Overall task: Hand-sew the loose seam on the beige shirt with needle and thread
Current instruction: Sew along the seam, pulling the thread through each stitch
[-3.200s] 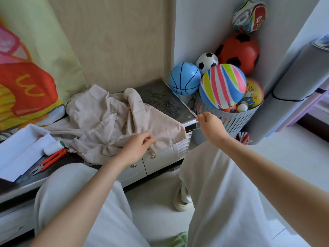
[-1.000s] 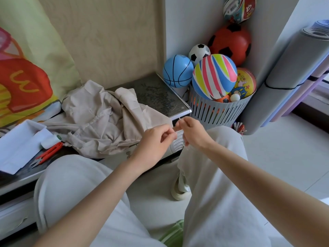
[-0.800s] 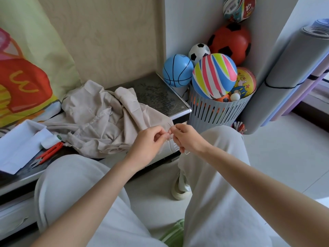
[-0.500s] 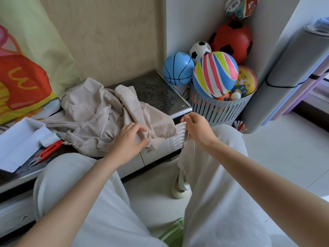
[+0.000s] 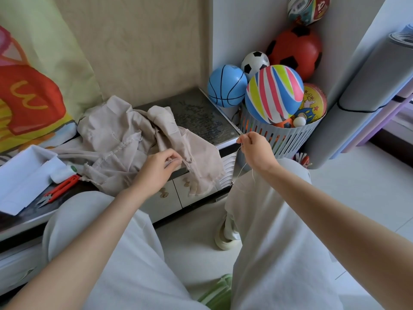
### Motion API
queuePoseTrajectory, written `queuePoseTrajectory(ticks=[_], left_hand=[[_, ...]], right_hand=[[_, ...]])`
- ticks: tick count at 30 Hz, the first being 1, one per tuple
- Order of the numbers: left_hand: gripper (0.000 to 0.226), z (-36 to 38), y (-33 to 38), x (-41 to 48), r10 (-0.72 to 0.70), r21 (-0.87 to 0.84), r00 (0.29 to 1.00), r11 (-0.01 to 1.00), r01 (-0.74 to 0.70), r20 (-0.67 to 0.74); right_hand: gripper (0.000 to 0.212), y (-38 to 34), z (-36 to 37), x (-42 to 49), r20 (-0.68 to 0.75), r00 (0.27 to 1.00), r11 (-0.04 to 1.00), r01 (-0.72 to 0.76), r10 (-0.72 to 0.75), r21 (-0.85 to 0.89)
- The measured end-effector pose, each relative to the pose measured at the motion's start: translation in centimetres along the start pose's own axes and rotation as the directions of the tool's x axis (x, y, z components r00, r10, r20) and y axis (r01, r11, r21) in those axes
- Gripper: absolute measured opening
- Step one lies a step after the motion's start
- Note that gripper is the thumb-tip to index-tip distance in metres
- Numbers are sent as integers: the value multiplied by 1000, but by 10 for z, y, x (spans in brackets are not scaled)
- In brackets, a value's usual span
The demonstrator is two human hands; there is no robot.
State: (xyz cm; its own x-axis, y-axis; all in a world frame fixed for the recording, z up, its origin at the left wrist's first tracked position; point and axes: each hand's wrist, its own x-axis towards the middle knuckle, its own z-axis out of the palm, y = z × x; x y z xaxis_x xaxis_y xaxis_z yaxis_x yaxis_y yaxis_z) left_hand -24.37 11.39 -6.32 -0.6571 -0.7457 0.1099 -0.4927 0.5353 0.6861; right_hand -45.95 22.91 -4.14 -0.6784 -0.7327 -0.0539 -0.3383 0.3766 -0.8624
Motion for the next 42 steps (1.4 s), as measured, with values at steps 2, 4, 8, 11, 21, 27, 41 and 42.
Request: queuePoseTrajectory(ticks=[2, 4, 8, 11, 21, 27, 41, 42], left_hand=[[8, -5, 4, 6, -9, 6, 1000, 1000, 9, -3], [8, -10, 10, 10, -16, 39, 1000, 999, 16, 5], [10, -17, 21, 19, -51, 89, 998, 995, 48, 30], [14, -20, 26, 25, -74, 114, 997, 991, 71, 27], [16, -28, 26, 30, -37, 31, 996, 999, 35, 85], [12, -34, 14, 23, -41, 57, 993, 998, 34, 112], [13, 5, 6, 12, 14, -83, 1000, 996, -14, -6], [14, 6, 7, 11, -6, -150, 1000, 989, 7, 9]], right_hand=[[23, -1, 3, 2, 28, 999, 997, -30, 32, -74], [20, -3, 6, 1, 74, 995, 983, -51, 65, -176], [23, -4, 16, -3, 129, 991, 907, 32, 25, -420], [25, -11, 29, -10, 163, 986, 953, 88, -42, -289], [35, -24, 73, -28, 258, 954, 980, 182, -155, -83], [20, -20, 73, -24, 225, 948, 959, 257, -225, -123], [14, -13, 66, -23, 231, 946, 950, 269, -229, -158], [14, -12, 66, -22, 232, 947, 952, 264, -224, -158]])
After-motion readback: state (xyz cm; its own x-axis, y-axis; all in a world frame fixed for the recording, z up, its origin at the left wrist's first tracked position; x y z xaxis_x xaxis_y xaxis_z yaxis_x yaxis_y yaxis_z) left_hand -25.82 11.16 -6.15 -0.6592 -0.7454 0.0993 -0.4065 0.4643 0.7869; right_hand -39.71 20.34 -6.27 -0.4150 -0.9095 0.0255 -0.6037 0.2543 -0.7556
